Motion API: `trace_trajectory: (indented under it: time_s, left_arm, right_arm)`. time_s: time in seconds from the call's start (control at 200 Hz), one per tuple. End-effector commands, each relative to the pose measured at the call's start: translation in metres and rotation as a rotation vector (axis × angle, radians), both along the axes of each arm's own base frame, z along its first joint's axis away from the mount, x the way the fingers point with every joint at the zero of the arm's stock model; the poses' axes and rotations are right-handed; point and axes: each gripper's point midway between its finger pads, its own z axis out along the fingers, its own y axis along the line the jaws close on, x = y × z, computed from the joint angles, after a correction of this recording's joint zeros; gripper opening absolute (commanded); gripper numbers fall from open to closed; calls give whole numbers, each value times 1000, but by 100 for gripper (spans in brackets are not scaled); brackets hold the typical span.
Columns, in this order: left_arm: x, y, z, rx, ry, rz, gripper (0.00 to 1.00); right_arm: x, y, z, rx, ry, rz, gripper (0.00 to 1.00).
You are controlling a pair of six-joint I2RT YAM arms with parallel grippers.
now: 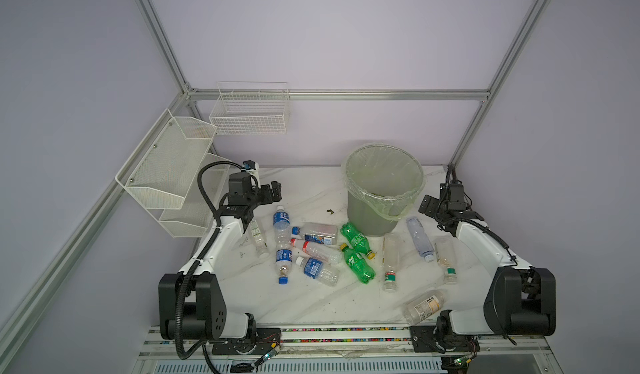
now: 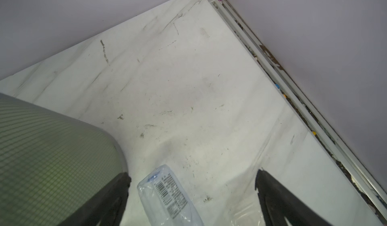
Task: Throw the plastic bottles in the bin
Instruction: Pick up the plastic bottle from the middle-right of the table.
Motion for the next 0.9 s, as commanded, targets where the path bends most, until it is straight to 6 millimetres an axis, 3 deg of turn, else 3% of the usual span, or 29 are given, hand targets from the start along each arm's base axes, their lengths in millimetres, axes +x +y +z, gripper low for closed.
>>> trace_trajectory:
  time_s: [0.0,0.13,0.22,0.35,0.575,0.725,0.895]
  left_arm:
    - [6,-3,31,-21,-31,-8,100]
    - [0,-1,22,-42,-34,16,100]
    - [0,-8,26,-80,-32,-5,100]
    - [0,-11,28,-115,-32,-7,100]
    - [-1,-13,28,-138,-19,-5,100]
    - [-3,-12,23,-148,-5,6,100]
    - [-3,-16,27,-161,-9,-19,100]
  right_arm:
    - [-24,18,-7,47,78,97,97]
    - [-39,23,-19,88,130,95,93]
    - [-40,27,-20,95,136,114,89]
    - [-45,31,-42,115,227,114,87]
    - [-53,44,-59,124,252,120,85]
    - [-53,56,-76,104,297,141,85]
    - [-46,53,-89,77,336,136,85]
